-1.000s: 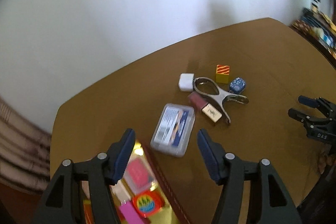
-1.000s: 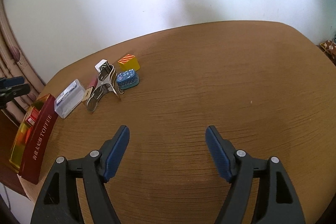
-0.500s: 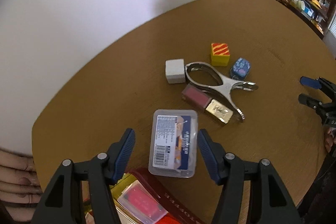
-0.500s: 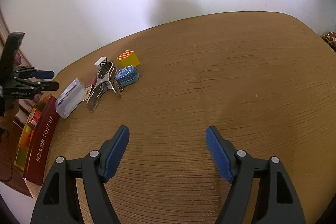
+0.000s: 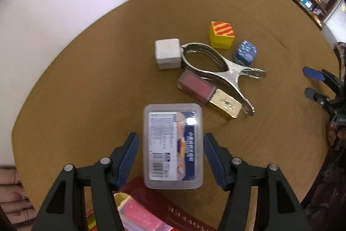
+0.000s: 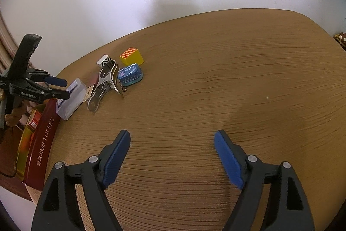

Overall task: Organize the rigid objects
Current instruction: 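Move the left tool to the clear plastic case and grasp it, then carry the clear case into the tin and open the left tool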

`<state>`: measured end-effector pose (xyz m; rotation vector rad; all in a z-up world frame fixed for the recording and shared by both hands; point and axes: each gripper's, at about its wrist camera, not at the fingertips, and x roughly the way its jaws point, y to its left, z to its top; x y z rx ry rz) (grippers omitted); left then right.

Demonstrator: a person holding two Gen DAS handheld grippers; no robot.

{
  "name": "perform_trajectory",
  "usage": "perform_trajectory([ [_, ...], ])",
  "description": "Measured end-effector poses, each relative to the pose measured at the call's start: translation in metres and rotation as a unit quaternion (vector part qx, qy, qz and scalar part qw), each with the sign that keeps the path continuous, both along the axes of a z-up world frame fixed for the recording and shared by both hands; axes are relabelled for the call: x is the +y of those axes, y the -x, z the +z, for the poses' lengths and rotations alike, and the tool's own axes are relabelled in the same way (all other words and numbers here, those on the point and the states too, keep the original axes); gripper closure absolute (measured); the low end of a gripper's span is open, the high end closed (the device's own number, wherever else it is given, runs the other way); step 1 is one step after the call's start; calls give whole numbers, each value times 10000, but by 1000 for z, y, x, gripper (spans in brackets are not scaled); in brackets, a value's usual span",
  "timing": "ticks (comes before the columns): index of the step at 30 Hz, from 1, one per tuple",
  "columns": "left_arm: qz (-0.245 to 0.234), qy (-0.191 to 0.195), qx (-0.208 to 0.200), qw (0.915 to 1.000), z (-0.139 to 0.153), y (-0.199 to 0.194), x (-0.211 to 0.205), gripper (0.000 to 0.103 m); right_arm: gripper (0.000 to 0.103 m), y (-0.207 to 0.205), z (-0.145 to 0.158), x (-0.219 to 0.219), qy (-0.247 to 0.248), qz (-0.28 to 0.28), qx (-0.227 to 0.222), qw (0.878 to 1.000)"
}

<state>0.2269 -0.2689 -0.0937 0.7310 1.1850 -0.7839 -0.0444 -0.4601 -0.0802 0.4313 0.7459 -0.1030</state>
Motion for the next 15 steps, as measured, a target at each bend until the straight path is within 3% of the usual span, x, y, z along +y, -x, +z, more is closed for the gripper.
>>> perform_trajectory([
  [5, 50, -95, 167, 9998, -12, -5, -1, 40, 21, 1, 0, 2, 32, 2, 23, 10000],
  [8, 310, -422, 320, 9981, -31, -12, 0, 40, 21, 1, 1, 2, 30, 1, 23, 10000],
  [12, 492, -54, 490, 9976, -31, -8, 4, 41, 20, 2, 1, 2, 35, 0, 29, 10000],
  [15, 615, 203, 375, 9972, -21, 6, 5, 41, 19, 1, 1, 3, 48, 5, 44, 10000],
])
